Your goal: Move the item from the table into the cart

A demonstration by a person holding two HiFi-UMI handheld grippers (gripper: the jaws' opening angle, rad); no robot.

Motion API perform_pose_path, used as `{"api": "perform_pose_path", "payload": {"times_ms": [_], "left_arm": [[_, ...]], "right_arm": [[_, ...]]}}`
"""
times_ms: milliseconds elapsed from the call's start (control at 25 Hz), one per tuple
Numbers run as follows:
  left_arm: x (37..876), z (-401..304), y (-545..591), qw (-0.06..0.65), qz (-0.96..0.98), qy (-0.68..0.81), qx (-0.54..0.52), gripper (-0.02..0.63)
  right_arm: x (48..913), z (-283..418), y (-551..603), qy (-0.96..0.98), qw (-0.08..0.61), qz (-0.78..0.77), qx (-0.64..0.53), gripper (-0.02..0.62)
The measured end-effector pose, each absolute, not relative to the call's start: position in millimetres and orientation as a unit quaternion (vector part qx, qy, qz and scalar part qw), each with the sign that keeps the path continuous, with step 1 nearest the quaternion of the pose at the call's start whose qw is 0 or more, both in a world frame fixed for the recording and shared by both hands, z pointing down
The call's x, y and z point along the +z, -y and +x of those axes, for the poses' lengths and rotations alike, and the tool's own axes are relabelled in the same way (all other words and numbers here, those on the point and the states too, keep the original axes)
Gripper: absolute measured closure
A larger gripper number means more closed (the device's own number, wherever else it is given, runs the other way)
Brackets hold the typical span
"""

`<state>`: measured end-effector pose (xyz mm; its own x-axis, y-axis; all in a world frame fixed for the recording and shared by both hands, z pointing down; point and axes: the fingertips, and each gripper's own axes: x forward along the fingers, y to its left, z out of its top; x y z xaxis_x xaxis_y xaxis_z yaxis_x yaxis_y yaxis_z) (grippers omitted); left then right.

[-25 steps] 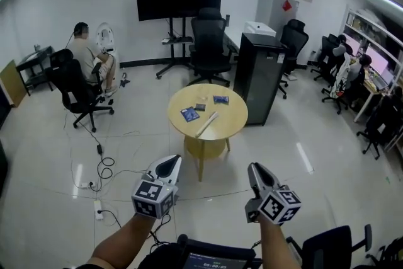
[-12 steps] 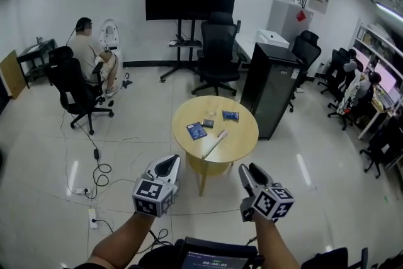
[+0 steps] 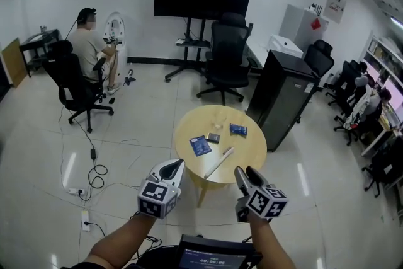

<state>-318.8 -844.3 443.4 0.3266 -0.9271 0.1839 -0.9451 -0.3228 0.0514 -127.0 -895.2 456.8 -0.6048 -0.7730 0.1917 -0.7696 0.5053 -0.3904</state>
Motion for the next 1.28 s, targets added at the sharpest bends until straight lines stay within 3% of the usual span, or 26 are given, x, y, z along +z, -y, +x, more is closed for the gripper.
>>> {"api": "perform_pose_path", "payload": {"times_ms": [40, 440, 760, 1080, 1280], "left_arm": [[442.0, -319.8, 862.1, 0.079, 0.808, 0.581, 0.059, 0.588], [454.8, -292.9, 1031.8, 0.117, 0.786, 0.603, 0.065, 0.589], [487.8, -340.8, 1158.7, 0.134, 0.786, 0.597, 0.082, 0.589], [562.1, -429.2, 1302.9, 0.164, 0.799, 0.568, 0.110, 0.589], [648.4, -433.9, 1373.0, 0.210, 0.814, 0.520, 0.153, 0.589]], "right_arm": [[458.3, -129.7, 914.9, -0.869, 0.002, -0.439, -0.228, 0.393], [479.4, -102.7, 1101.9, -0.874, -0.025, -0.412, -0.256, 0.393], [529.6, -141.0, 1219.9, -0.851, -0.057, -0.440, -0.279, 0.393], [646.7, -206.2, 1344.4, -0.779, -0.127, -0.520, -0.325, 0.393], [742.4, -220.8, 1399.0, -0.716, -0.171, -0.555, -0.386, 0.393]]}}
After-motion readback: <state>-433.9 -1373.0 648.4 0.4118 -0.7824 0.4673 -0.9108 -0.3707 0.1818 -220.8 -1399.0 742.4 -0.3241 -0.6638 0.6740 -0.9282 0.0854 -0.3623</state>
